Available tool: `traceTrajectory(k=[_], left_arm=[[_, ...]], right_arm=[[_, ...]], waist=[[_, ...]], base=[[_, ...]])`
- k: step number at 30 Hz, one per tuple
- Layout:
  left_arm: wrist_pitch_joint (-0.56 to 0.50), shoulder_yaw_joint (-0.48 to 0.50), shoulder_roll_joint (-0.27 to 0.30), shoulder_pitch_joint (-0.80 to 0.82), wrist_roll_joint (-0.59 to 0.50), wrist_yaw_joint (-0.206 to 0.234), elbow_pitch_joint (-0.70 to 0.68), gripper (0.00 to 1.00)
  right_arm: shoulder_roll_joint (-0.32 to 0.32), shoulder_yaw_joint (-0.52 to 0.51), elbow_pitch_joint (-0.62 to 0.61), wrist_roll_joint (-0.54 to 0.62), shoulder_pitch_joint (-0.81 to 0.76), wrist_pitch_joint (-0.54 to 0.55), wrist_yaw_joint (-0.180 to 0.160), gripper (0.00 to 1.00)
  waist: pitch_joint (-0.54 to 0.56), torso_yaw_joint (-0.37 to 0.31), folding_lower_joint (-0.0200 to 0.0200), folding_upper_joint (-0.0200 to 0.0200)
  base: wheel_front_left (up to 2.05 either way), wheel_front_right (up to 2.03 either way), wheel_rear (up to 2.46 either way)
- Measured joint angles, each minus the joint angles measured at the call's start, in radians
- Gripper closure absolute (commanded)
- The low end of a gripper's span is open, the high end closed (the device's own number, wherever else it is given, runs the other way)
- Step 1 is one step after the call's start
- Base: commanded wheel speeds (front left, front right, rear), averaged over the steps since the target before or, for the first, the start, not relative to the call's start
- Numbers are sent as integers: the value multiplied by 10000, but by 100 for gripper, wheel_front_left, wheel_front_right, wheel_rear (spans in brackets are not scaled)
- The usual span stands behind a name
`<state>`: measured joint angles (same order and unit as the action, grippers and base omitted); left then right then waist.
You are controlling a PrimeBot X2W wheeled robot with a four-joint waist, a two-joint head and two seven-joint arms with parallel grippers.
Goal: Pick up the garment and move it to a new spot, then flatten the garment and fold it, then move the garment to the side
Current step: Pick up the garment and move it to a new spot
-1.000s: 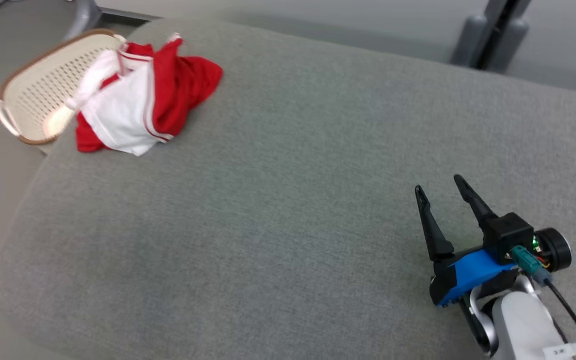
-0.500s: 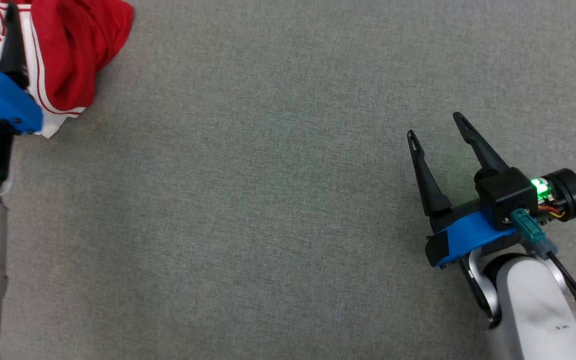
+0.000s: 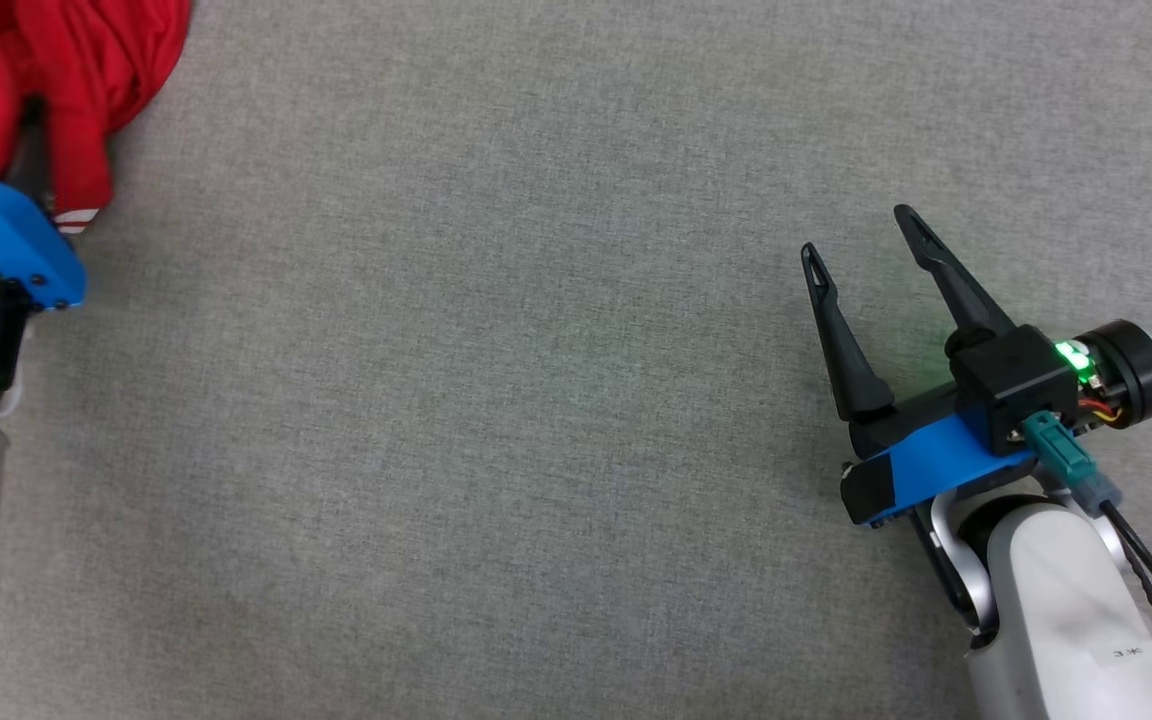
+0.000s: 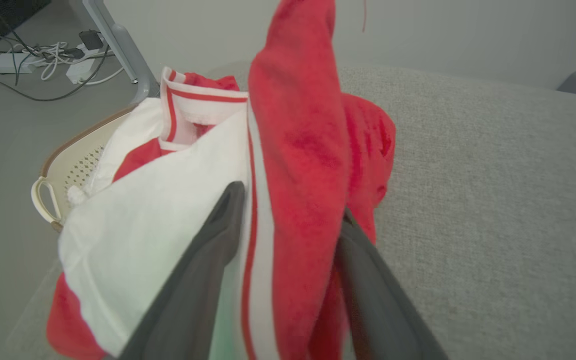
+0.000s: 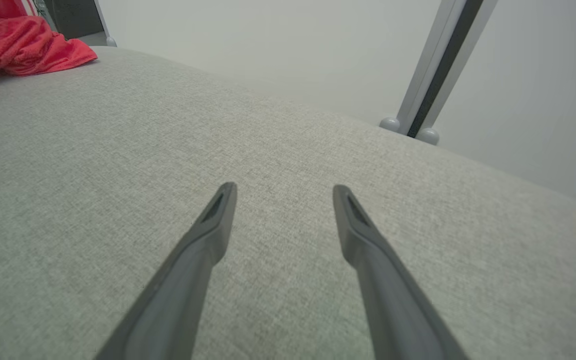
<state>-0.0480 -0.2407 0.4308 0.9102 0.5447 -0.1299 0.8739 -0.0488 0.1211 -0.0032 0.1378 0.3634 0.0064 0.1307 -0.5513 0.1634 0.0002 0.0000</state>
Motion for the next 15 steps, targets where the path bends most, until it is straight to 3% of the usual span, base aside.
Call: traceTrajectory(k=[1, 7, 15], left_arm=[[125, 4, 59, 45, 0, 0, 151, 100], [945, -19, 284, 395, 176, 0, 671, 100], [1534, -755, 844, 759, 276, 0, 242, 100]], right_arm=[[0, -10, 50, -4, 1, -36, 0, 0], [0, -100, 454, -305, 34, -359, 0, 0], [-2, -169, 1229, -984, -154, -930, 0, 0]], waist=[[25, -33, 0, 0], [386, -167, -2, 0], [1596, -339, -3, 0]], base=[[0, 0, 0], [0, 0, 0], [0, 0, 0]])
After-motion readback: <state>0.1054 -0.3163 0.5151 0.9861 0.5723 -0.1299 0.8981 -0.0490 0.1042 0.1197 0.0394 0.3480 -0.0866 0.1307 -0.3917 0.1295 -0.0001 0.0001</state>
